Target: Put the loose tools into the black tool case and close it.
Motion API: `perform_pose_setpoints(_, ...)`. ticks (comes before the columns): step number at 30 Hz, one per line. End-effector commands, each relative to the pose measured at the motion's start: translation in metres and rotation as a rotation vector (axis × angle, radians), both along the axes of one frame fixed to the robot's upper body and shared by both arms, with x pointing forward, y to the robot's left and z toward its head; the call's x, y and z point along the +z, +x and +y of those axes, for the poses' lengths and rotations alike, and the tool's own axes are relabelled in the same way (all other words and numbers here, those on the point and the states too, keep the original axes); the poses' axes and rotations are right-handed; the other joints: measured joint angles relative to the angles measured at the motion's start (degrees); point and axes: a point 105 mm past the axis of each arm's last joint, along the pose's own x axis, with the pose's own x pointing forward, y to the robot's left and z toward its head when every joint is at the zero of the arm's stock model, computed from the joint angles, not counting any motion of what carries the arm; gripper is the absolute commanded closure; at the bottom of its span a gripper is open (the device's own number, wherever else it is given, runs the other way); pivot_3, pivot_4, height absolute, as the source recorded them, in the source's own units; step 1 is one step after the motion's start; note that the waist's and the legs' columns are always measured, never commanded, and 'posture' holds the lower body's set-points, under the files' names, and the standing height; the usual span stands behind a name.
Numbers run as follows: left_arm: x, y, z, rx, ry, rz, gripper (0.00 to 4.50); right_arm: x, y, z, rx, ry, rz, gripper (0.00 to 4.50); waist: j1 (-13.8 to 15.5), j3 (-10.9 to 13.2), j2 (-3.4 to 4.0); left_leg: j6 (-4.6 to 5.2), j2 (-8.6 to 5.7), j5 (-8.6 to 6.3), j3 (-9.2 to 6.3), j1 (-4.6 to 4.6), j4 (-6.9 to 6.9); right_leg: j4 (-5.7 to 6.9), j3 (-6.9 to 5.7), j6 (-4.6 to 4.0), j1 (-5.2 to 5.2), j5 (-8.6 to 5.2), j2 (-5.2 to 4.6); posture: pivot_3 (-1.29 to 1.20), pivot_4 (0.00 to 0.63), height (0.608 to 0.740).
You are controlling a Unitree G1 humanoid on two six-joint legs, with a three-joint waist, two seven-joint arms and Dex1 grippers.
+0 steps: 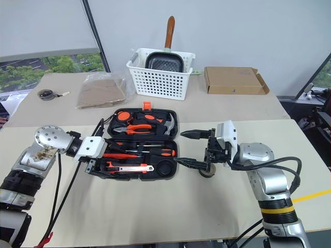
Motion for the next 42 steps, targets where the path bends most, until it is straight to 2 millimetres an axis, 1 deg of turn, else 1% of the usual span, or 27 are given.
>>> perform_pose_setpoints(1,0.042,-0.006,-0.008,-0.011,-0.150,-0.013,0.05,0.010,-0.001,0.002,0.019,0.007,-0.043,0.00,-0.02,0.00,0.00,0.00,0.00,0.00,0.00,0.00,0.01,0.00,0.01,0.00,0.00,0.00,0.00,0.00,0.150,0.700)
perform_pose_setpoints(3,0.048,-0.006,-0.013,-0.001,-0.200,-0.008,0.05,0.009,-0.002,0.002,0.023,0.006,-0.041,0.00,-0.01,0.00,0.00,0.00,0.00,0.00,0.00,0.01,0.02,0.01,0.02,0.00,0.00,0.00,-0.01,0.00,0.150,0.700)
perform_pose_setpoints(5,0.046,-0.006,-0.016,0.007,-0.210,-0.015,0.57,0.009,-0.002,0.002,0.025,0.004,-0.039,0.00,0.00,0.00,0.00,0.00,0.00,0.00,-0.01,0.04,0.02,0.03,0.03,0.00,0.04,0.00,0.00,0.00,0.150,0.700)
perform_pose_setpoints(6,0.042,-0.007,-0.019,0.003,-0.206,-0.012,0.81,0.009,-0.001,0.003,0.027,0.003,-0.039,0.00,0.02,0.00,0.00,0.00,0.00,0.01,-0.02,0.05,0.02,0.04,0.03,0.01,0.05,0.00,0.00,0.00,0.150,0.700)
perform_pose_setpoints(9,0.030,-0.011,-0.027,-0.009,-0.215,0.033,1.88,0.007,-0.002,0.003,0.035,-0.010,-0.037,0.00,0.00,0.00,0.00,0.00,-0.01,0.00,-0.02,0.11,0.02,0.05,0.03,0.01,0.10,0.00,0.00,0.00,0.150,0.700)
perform_pose_setpoints(11,0.018,-0.013,-0.030,-0.021,-0.184,0.032,2.64,0.005,-0.002,0.003,0.039,-0.028,-0.040,0.00,0.01,0.00,0.00,-0.01,-0.01,0.01,-0.01,0.14,0.03,0.08,0.06,0.01,0.11,0.00,0.00,0.00,0.150,0.700)
perform_pose_setpoints(12,0.013,-0.011,-0.030,-0.016,-0.174,0.024,2.90,0.005,-0.003,0.002,0.039,-0.031,-0.040,0.00,0.01,0.00,0.00,-0.01,-0.01,0.01,-0.01,0.13,0.03,0.08,0.05,0.01,0.10,0.00,0.01,0.00,0.150,0.700)
perform_pose_setpoints(13,0.010,-0.010,-0.031,-0.011,-0.170,0.022,3.32,0.004,-0.003,0.002,0.039,-0.032,-0.040,0.00,0.01,0.00,0.00,-0.01,-0.01,0.01,-0.02,0.12,0.03,0.08,0.05,0.00,0.10,0.00,0.02,0.00,0.150,0.700)
perform_pose_setpoints(14,0.007,-0.008,-0.031,-0.004,-0.171,0.025,3.57,0.004,-0.002,0.001,0.038,-0.032,-0.040,0.00,0.01,0.00,0.00,-0.01,-0.01,0.01,-0.01,0.13,0.03,0.08,0.05,0.00,0.10,0.00,0.02,0.00,0.150,0.700)
perform_pose_setpoints(15,0.005,-0.007,-0.031,0.004,-0.174,0.032,4.05,0.004,-0.002,0.001,0.037,-0.033,-0.040,0.00,0.02,0.00,0.00,0.00,0.00,0.01,-0.02,0.13,0.03,0.08,0.05,0.00,0.10,0.00,0.02,0.00,0.150,0.700)
perform_pose_setpoints(16,0.000,-0.005,-0.032,0.018,-0.190,0.058,4.38,0.004,-0.002,0.000,0.037,-0.034,-0.040,0.00,0.01,0.00,0.00,0.00,0.00,0.01,-0.03,0.13,0.03,0.08,0.03,0.00,0.10,0.00,0.02,0.00,0.150,0.700)
perform_pose_setpoints(19,-0.018,-0.001,-0.032,0.034,-0.177,0.093,4.45,0.003,-0.001,0.000,0.037,-0.035,-0.039,0.00,0.03,-0.01,0.00,0.04,-0.01,-0.01,-0.03,0.19,0.03,0.10,0.04,0.00,0.14,0.00,0.01,0.00,0.150,0.700)
perform_pose_setpoints(22,-0.041,-0.002,-0.031,0.033,-0.130,0.120,4.45,0.003,-0.001,0.002,0.043,-0.034,-0.042,0.00,0.02,-0.01,0.00,0.06,-0.01,-0.02,-0.03,0.17,0.05,0.10,0.03,0.00,0.14,0.00,0.01,0.00,0.150,0.700)
perform_pose_setpoints(26,-0.055,-0.003,-0.029,0.019,-0.095,0.128,4.45,0.004,0.000,0.001,0.040,-0.036,-0.045,0.00,0.14,-0.09,0.08,0.14,-0.01,-0.07,-0.04,0.34,0.06,0.08,0.02,0.00,0.37,0.00,-0.02,0.00,0.150,0.700)
perform_pose_setpoints(30,-0.072,0.004,-0.022,0.055,-0.046,0.109,4.45,0.005,-0.001,0.002,0.038,-0.037,-0.046,0.00,0.23,-0.13,0.14,0.22,0.01,-0.14,-0.12,0.86,0.07,0.04,-0.04,0.00,0.89,-0.01,-0.10,0.00,0.150,0.700)
perform_pose_setpoints(36,-0.079,0.007,-0.020,0.073,-0.042,0.116,4.45,0.004,-0.001,0.001,0.030,-0.048,-0.042,0.00,0.22,-0.17,0.21,-0.01,0.01,-0.25,-0.20,1.00,0.07,0.06,-0.02,0.11,0.99,0.05,-0.21,0.00,0.150,0.700)
perform_pose_setpoints(38,-0.077,0.009,-0.022,0.083,-0.065,0.103,4.45,0.003,-0.001,0.000,0.025,-0.062,-0.038,0.00,0.22,-0.21,0.27,-0.03,0.02,-0.24,-0.20,1.01,0.07,0.06,-0.02,0.16,0.99,0.07,-0.21,0.00,0.150,0.700)
perform_pose_setpoints(39,-0.073,0.011,-0.024,0.087,-0.087,0.091,4.45,0.001,0.000,-0.001,0.018,-0.076,-0.035,0.00,0.27,-0.22,0.29,-0.04,0.02,-0.23,-0.21,1.01,0.07,0.07,-0.02,0.18,1.00,0.09,-0.23,0.00,0.150,0.700)
perform_pose_setpoints(42,-0.050,0.018,-0.030,0.105,-0.190,0.055,4.45,-0.006,-0.001,-0.010,-0.007,-0.135,-0.016,0.00,0.59,-0.22,0.30,-0.04,0.00,-0.20,-0.21,1.00,0.07,0.06,-0.03,0.22,0.99,0.11,-0.30,0.00,0.150,0.700)
